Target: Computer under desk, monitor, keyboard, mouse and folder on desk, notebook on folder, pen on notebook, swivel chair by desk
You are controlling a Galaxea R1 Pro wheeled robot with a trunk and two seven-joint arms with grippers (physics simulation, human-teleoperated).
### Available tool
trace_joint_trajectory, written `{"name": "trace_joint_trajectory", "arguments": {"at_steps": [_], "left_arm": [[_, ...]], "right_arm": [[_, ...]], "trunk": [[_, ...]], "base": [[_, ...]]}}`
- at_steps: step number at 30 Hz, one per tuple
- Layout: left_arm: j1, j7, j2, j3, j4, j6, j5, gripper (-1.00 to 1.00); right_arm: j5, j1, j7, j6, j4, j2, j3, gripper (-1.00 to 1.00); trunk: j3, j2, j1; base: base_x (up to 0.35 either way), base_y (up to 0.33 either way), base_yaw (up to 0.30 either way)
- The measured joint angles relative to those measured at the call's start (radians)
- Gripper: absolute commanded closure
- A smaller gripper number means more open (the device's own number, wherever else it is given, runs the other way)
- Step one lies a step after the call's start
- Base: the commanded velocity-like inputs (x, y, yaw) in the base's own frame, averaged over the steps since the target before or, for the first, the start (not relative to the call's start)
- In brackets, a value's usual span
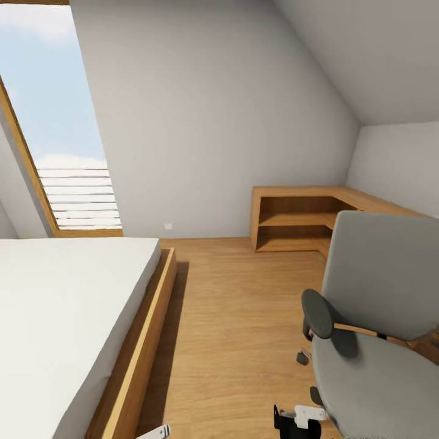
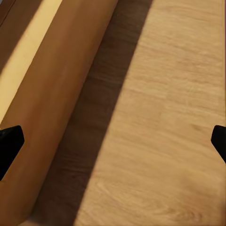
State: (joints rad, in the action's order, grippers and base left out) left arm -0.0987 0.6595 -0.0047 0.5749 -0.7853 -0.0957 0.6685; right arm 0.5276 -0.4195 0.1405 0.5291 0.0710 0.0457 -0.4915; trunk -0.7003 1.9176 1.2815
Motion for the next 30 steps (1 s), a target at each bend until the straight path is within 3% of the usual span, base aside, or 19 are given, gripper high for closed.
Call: {"name": "trace_joint_trajectory", "arguments": {"at_steps": [8,20,30], "left_arm": [[0.0,0.0,-0.001,0.0,0.0,0.0,-0.001,-1.0],[0.0,-0.001,0.001,0.002,0.0,0.0,-0.003,-1.0],[0.0,-0.001,0.002,0.0,0.0,-0.002,-0.001,-1.0]], "right_arm": [[0.0,0.0,0.0,0.0,0.0,0.0,0.0,-1.0],[-0.002,0.0,-0.001,-0.001,0.0,0.0,-0.005,-1.0],[0.0,0.0,0.0,0.0,0.0,0.0,0.001,-1.0]], "trunk": [[-0.025,0.056,0.031],[-0.025,0.056,0.031],[-0.025,0.056,0.031]], "base": [[0.0,0.0,-0.236],[0.0,0.0,-0.214],[0.031,0.0,-0.017]]}}
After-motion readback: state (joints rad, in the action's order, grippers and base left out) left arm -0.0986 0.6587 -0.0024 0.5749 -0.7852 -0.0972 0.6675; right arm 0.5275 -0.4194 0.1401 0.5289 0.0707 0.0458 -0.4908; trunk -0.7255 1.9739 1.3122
